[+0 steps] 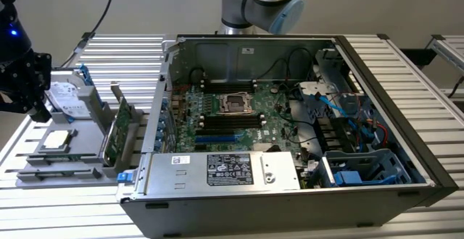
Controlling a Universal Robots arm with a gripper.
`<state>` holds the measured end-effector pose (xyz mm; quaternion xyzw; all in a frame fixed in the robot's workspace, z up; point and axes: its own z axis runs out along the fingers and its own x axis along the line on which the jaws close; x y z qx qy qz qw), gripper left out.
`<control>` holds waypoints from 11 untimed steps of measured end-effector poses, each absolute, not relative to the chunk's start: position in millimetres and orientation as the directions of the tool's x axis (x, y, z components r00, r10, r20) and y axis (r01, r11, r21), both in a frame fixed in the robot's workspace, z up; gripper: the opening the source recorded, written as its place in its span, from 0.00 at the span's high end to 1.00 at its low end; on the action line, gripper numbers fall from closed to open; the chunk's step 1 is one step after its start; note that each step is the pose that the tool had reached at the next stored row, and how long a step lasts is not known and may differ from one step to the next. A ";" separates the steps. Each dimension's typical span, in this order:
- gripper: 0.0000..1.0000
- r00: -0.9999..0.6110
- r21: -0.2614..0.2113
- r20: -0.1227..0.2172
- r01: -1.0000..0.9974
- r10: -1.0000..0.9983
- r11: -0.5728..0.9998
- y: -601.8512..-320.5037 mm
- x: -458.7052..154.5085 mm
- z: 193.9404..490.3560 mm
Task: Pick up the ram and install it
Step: 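Pick up the ram and move it above insertion slot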
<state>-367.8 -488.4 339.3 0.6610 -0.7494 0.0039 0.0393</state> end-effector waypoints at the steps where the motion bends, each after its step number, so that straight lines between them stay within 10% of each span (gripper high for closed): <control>1: 0.89 -0.123 0.046 0.064 -0.991 -0.990 0.126 -488.4 -367.8 339.3; 11: 0.64 -0.115 0.046 0.064 -0.992 -0.991 0.118 -491.5 -371.7 336.0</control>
